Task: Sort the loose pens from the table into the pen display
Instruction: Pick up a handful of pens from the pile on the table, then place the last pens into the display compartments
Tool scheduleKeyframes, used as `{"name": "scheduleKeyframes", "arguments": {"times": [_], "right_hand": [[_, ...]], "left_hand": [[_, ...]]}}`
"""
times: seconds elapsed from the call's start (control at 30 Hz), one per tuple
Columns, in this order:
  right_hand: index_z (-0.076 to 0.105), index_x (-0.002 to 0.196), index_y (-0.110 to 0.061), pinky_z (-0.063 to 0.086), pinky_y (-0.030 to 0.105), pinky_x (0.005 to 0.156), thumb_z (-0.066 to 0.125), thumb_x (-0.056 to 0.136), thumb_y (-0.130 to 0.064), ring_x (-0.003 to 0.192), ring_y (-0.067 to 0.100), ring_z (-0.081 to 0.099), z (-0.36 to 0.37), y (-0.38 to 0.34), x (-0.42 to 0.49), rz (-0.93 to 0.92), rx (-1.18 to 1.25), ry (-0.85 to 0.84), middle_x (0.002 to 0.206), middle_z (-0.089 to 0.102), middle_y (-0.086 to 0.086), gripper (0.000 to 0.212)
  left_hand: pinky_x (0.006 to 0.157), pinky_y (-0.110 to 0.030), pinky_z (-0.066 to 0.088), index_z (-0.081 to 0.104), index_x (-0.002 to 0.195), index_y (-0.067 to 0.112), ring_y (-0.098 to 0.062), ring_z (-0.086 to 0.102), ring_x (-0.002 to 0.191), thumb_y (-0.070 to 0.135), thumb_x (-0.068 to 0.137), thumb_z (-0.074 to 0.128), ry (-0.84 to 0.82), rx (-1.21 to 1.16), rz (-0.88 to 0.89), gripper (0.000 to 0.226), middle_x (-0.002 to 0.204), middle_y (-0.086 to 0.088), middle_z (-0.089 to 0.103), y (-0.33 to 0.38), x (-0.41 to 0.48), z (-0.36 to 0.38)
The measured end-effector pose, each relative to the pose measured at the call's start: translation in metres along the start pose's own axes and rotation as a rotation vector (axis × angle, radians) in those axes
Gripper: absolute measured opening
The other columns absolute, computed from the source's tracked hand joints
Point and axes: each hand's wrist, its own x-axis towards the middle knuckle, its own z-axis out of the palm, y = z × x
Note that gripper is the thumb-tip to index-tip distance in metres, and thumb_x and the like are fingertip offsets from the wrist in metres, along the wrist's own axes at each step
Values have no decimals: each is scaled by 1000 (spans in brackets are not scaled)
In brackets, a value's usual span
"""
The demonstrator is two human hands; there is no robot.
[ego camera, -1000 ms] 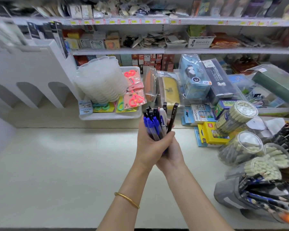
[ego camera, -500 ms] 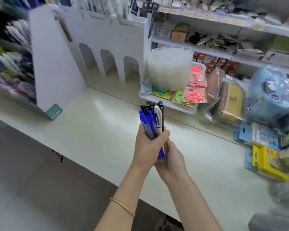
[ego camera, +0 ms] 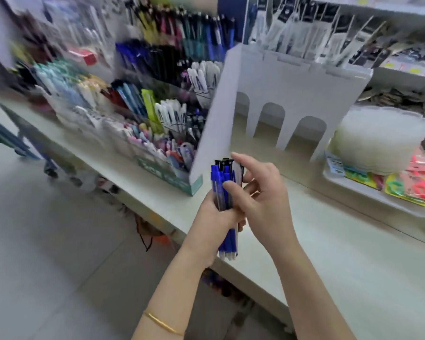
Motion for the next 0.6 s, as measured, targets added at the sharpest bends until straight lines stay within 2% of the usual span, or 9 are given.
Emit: {"name": "scheduleKeyframes", "arguments": {"times": [0.07,0.17,0.3,0.4,0.5,0.53,0.6], "right_hand": [[57,115,-41,40,10,70,67,86,-15,72,3,49,34,-13,13,-10,23,-35,89,48,-11,40],[56,108,-45,43,12,69,64,88,-14,76,3,50,73,-31,35,-21,81,-77,92,50,-9,39],[50,105,-44,52,36,67,59,92,-13,77,20,56,111,-48,67,-38,121,-135,87,53,-2,36],[49,106,-35,53,34,56,55,93,-8,69,28,56,129,-53,92,-35,181,-139,81,55,12,31],[51,109,-26,54,35,51,53,94,-3,64,32,57,149,-49,119,-9,309,-108,83,54,26,27],[51,109,-24,53,35,52,54,94,-2,66,29,59,155,-48,128,-2,349,-67,85,55,25,27],[51,110,-26,53,29,55,54,94,-2,74,24,62,162,-46,148,0,375,72,90,57,20,29]], "left_hand": [[67,-33,49,59,102,17,-19,57,68,4,85,66,20,-1,-19,22,76,-6,64,17,1,-38],[62,-29,47,59,101,16,-15,54,62,19,80,73,15,15,-14,25,69,-2,59,45,7,-84],[67,-28,48,61,109,16,-16,59,70,35,71,83,16,34,-17,48,78,-1,64,77,26,-127],[72,-28,51,62,116,14,-16,67,83,35,70,76,-11,-13,-20,53,93,-4,70,92,46,-152],[68,-26,52,62,118,11,-16,68,84,29,75,72,-26,-58,-20,47,98,-8,71,105,72,-175],[68,-27,53,62,115,10,-18,69,84,24,80,70,-12,-49,-17,39,96,-8,72,110,83,-184],[62,-28,53,58,106,5,-20,65,72,11,88,65,34,-32,-15,20,79,-8,67,121,106,-200]]}}
